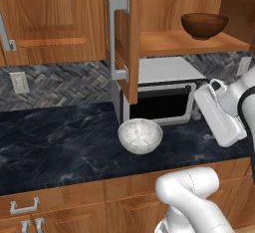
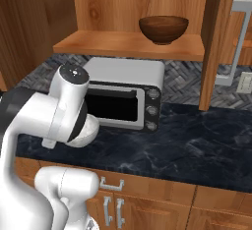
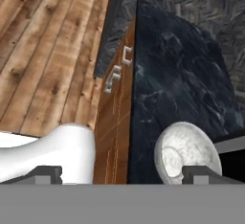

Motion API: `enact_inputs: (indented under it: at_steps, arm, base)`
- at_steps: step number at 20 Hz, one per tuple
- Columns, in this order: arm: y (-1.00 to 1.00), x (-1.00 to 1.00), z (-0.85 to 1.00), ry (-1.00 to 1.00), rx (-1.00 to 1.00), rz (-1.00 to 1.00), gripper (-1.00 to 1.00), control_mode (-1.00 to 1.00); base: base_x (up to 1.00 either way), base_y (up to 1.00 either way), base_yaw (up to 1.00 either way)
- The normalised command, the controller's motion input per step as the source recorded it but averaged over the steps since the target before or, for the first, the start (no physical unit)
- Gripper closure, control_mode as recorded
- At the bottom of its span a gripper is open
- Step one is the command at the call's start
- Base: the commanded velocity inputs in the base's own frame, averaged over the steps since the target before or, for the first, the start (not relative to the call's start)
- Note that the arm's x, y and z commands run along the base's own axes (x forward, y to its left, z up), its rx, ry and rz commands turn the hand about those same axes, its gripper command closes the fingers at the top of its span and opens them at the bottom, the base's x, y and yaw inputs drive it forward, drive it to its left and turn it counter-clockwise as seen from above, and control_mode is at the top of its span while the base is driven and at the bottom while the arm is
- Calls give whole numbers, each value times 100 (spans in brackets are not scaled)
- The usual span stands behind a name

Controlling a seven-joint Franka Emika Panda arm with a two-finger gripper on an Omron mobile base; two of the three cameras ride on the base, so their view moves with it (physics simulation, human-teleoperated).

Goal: Open the cabinet. Pick the bowls from the counter and place them in the cabinet. Then close the cabinet.

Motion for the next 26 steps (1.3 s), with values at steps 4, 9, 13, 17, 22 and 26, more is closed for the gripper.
enact_inputs:
  at_steps: [4,9,13,17,22,26]
  arm:
    - [39,0,-16,14,0,-2,-100,-100]
    - [25,13,-10,15,0,-12,-100,-100]
    - [0,18,-16,7,2,-30,-100,-100]
    - [1,29,-28,7,1,-33,-100,-100]
    - [19,50,-46,3,0,-17,-100,-100]
    - [26,57,-48,0,0,0,-100,-100]
  base:
    - [0,0,0]
    - [0,0,0]
    - [0,0,0]
    - [0,0,0]
    - [0,0,0]
    - [0,0,0]
